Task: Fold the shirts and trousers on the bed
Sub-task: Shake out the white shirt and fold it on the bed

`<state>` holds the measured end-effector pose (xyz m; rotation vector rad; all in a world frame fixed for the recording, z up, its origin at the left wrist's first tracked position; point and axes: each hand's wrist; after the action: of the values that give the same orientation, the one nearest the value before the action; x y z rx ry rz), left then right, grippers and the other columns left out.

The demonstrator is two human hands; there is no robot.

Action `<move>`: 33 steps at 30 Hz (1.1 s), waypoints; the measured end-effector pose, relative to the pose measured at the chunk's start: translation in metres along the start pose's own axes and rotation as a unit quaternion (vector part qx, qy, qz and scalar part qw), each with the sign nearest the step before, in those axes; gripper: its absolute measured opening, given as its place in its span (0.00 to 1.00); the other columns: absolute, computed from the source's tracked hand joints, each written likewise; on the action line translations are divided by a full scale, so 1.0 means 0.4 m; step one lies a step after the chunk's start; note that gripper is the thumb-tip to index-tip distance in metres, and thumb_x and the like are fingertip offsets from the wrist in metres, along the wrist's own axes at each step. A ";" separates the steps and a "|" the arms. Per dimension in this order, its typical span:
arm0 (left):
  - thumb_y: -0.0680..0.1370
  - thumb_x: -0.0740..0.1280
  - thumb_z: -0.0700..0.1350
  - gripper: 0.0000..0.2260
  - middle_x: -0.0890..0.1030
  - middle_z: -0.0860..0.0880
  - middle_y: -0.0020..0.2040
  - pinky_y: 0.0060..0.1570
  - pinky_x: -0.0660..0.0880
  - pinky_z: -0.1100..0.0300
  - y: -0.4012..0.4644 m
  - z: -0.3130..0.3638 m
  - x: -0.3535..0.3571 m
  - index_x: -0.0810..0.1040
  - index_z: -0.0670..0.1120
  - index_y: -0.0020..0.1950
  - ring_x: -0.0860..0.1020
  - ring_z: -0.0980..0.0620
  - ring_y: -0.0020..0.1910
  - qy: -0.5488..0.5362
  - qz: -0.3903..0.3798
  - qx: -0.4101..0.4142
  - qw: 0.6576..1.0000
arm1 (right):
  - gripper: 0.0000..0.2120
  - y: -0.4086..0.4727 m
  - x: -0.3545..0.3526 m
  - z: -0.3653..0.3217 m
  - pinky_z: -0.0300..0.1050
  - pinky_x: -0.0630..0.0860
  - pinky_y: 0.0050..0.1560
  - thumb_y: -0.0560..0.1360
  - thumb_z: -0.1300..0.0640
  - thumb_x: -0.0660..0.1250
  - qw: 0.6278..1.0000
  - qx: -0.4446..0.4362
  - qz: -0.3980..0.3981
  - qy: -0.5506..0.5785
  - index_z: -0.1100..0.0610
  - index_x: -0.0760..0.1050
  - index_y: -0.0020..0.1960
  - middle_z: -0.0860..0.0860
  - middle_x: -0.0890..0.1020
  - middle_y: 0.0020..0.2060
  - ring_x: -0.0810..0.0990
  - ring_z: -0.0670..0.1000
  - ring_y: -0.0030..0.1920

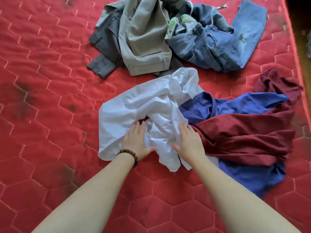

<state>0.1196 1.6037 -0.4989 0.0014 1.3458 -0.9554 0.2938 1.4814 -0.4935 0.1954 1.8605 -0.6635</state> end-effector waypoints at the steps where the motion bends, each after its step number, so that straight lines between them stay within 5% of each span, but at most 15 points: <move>1: 0.71 0.66 0.66 0.46 0.54 0.45 0.78 0.73 0.55 0.49 0.013 0.001 0.020 0.48 0.45 0.78 0.54 0.46 0.76 0.008 0.002 0.008 1.000 | 0.29 0.010 0.020 0.000 0.58 0.72 0.58 0.67 0.54 0.73 1.000 -0.003 0.025 0.000 0.59 0.71 0.66 0.57 0.78 0.59 0.74 0.60 0.62; 5: 0.77 0.63 0.44 0.23 0.77 0.46 0.53 0.49 0.72 0.53 0.026 -0.001 0.057 0.65 0.48 0.71 0.76 0.44 0.51 0.028 0.083 0.013 0.996 | 0.07 0.010 0.029 -0.010 0.50 0.68 0.35 0.66 0.66 0.68 0.992 0.005 0.124 0.028 0.57 0.78 0.42 0.58 0.77 0.31 0.77 0.62 0.36; 9: 0.78 0.60 0.38 0.06 0.78 0.47 0.45 0.41 0.73 0.53 -0.027 -0.012 0.015 0.75 0.45 0.49 0.77 0.45 0.44 -0.062 0.113 -0.022 0.991 | 0.05 -0.021 -0.039 -0.026 0.51 0.67 0.35 0.75 0.62 0.59 0.991 0.039 0.101 0.075 0.60 0.73 0.43 0.56 0.77 0.35 0.75 0.60 0.38; 15: 0.79 0.63 0.44 0.04 0.80 0.46 0.42 0.41 0.69 0.55 -0.186 0.016 -0.227 0.76 0.45 0.48 0.77 0.44 0.43 -0.170 0.208 -0.026 0.963 | 0.06 -0.104 -0.266 -0.092 0.49 0.63 0.38 0.77 0.63 0.58 0.986 0.020 0.126 0.110 0.61 0.74 0.49 0.59 0.80 0.44 0.76 0.62 0.46; 21: 0.78 0.64 0.41 0.03 0.80 0.47 0.39 0.40 0.69 0.54 -0.415 0.083 -0.618 0.76 0.43 0.47 0.77 0.44 0.42 -0.219 0.299 0.024 0.929 | 0.06 -0.225 -0.593 -0.190 0.54 0.69 0.40 0.73 0.68 0.58 0.973 -0.024 0.170 0.156 0.61 0.73 0.45 0.59 0.79 0.39 0.76 0.63 0.42; 27: 0.77 0.66 0.40 0.03 0.80 0.47 0.37 0.39 0.70 0.55 -0.653 0.142 -0.960 0.77 0.41 0.46 0.77 0.45 0.38 -0.186 0.393 0.090 0.896 | 0.08 -0.343 -0.931 -0.310 0.53 0.73 0.41 0.74 0.67 0.59 0.943 -0.118 0.243 0.192 0.59 0.76 0.44 0.55 0.80 0.36 0.76 0.59 0.39; 33: 0.78 0.65 0.39 0.03 0.81 0.47 0.37 0.39 0.74 0.57 -0.846 0.139 -1.116 0.77 0.42 0.46 0.78 0.49 0.37 -0.153 0.466 0.124 0.863 | 0.10 -0.423 -1.131 -0.487 0.45 0.69 0.40 0.78 0.64 0.59 0.907 -0.225 0.297 0.196 0.56 0.78 0.45 0.47 0.79 0.37 0.76 0.50 0.38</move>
<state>0.0048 1.6166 0.0518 0.6236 0.7521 -0.2611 0.2380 1.5240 0.0226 0.5940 2.1263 0.2522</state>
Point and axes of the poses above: each hand's wrist, its own y-axis towards the middle knuckle, its own x-axis out of the palm, z = x × y
